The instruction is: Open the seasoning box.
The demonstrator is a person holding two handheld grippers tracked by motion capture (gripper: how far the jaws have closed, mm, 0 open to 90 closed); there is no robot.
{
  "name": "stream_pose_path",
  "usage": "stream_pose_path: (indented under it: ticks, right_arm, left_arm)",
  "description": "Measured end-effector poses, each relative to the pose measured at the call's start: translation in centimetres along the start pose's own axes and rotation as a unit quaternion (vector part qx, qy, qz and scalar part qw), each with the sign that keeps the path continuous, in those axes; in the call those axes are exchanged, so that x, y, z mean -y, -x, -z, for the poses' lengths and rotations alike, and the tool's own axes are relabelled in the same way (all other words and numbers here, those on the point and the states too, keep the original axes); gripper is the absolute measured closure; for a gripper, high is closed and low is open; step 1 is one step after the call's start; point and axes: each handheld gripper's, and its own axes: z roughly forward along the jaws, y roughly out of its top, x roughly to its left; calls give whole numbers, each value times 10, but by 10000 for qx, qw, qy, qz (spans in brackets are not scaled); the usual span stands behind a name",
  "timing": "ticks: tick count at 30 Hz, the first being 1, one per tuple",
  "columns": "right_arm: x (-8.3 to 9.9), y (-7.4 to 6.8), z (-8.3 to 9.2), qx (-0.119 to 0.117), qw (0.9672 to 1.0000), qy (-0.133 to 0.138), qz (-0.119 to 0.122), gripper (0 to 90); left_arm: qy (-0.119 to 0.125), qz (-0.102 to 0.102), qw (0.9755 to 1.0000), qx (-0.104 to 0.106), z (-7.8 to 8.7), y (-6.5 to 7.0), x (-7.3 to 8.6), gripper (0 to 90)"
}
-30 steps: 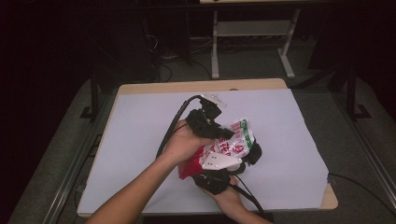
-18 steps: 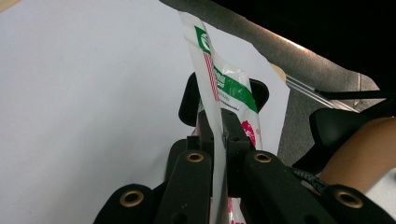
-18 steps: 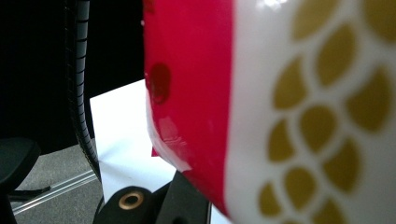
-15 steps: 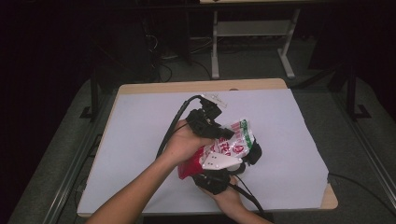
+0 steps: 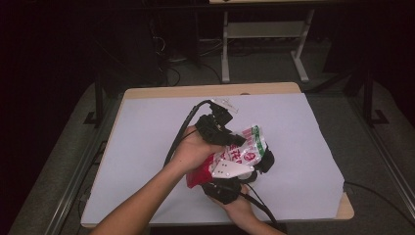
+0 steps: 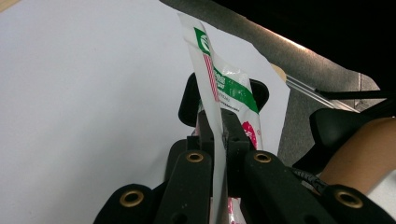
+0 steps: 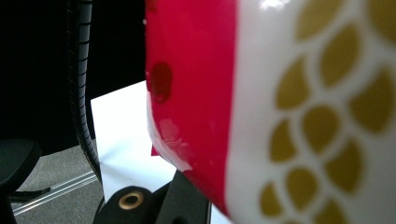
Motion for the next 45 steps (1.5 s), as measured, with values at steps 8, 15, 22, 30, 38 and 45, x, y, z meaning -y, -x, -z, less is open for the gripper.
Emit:
stream_pose_path:
  ticks: [8, 15, 22, 30, 38, 45]
  right_arm:
    - [0, 1, 0, -3, 10000, 43, 26, 900]
    - [0, 1, 0, -14, 10000, 89, 33, 900]
    - [-1, 2, 0, -35, 9999, 131, 47, 900]
    - [0, 4, 0, -42, 9999, 141, 50, 900]
    - [1, 3, 2, -36, 9999, 43, 146, 900]
    - [1, 5, 3, -29, 9998, 55, 195, 900]
  left_arm:
    - [-11, -22, 10000, -18, 0, 1, -1, 900]
    - [-36, -38, 10000, -45, -1, 1, -2, 900]
    - [-23, -16, 10000, -64, -2, 2, -4, 900]
    - [-50, -15, 10000, -69, -4, 1, -4, 900]
    - [-81, 38, 10000, 3, -7, 0, -3, 900]
    - [-66, 6, 10000, -2, -6, 0, -4, 900]
